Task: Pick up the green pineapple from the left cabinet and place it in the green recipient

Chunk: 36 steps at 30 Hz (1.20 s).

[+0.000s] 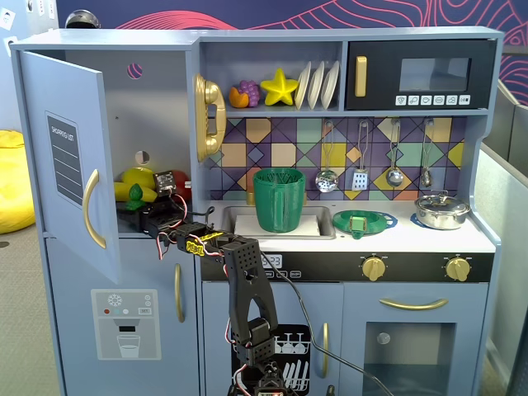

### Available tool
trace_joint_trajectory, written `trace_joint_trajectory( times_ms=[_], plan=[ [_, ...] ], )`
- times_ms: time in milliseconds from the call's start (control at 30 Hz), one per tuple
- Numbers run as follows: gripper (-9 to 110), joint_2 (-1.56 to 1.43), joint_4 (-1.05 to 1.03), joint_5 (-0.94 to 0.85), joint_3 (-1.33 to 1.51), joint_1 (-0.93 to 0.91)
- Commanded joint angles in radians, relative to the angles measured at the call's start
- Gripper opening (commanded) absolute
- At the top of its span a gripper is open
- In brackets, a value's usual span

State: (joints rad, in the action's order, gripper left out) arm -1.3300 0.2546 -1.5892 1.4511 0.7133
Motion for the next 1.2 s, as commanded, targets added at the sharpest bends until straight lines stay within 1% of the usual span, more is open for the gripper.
trace_joint_trajectory(
  times_ms=[0, 167, 333, 500, 567, 633, 733, 867, 933, 1000, 1033, 1167],
  plan=[
    [0, -0.037, -0.017, -0.012, -0.058, 0.021],
    [0, -0.183, -0.054, -0.114, 0.037, 0.023],
    [0, -0.535, -0.117, -0.354, 0.268, 0.075],
    [0, -0.956, -0.345, -0.454, 0.477, 0.183],
    [0, -1.095, -0.428, -0.446, 0.523, 0.195],
    [0, -1.224, -0.555, -0.407, 0.525, 0.181],
    [0, -1.367, -0.701, -0.382, 0.517, 0.087],
    [0, -1.466, -0.962, -0.281, 0.414, -0.16],
    [0, -1.457, -1.032, -0.192, 0.337, -0.284],
    [0, -1.414, -1.022, -0.058, 0.284, -0.417],
    [0, -1.381, -1.006, -0.025, 0.259, -0.488],
    [0, -1.215, -0.893, -0.002, 0.176, -0.663]
  ],
)
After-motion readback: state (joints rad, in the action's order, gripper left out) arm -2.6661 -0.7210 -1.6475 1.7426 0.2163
